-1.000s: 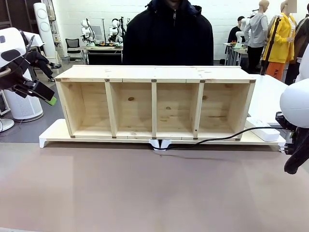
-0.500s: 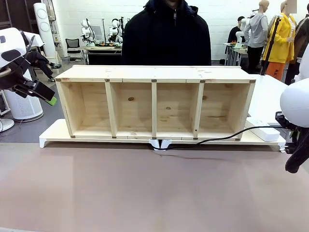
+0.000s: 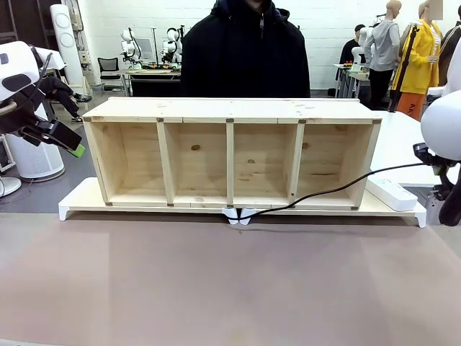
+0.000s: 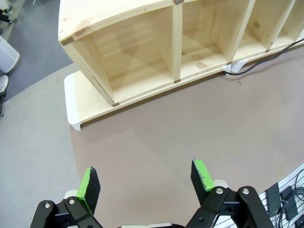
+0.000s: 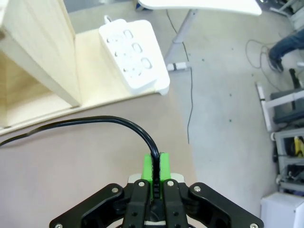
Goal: Perform cable management.
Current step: Pull the grasped Power Cable to the location of the Power Strip.
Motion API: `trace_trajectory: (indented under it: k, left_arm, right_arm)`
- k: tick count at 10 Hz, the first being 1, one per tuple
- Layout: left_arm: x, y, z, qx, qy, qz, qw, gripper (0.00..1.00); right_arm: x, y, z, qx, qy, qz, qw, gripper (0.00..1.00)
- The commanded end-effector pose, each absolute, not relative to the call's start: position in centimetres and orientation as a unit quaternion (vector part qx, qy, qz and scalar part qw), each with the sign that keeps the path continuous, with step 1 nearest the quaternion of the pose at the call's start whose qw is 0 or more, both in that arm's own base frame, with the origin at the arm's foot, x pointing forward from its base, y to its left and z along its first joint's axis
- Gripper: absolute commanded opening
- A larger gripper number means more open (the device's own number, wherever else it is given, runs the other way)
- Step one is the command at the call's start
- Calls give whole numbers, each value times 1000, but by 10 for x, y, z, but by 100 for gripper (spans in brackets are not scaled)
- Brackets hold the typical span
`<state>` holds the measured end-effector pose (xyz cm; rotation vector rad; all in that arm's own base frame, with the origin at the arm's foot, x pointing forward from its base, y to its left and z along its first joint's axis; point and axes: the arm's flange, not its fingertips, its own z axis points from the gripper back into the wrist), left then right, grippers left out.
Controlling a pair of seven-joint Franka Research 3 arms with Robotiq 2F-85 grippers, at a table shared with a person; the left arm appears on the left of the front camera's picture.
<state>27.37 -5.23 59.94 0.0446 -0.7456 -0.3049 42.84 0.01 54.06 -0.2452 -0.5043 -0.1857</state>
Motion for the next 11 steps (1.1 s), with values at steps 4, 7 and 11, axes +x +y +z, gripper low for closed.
trace_trajectory:
  k: [4,7,11]
  left_arm:
    - [274,-51,600,25,-364,-148,919,100]
    - [274,-51,600,25,-364,-148,919,100]
    - [274,-51,600,25,-364,-148,919,100]
  right_arm:
    - [515,-31,561,-113,-268,-78,954,7]
    - [548,-32,573,-119,-267,-65,954,7]
    - [584,-24,568,-126,-259,-44,957,7]
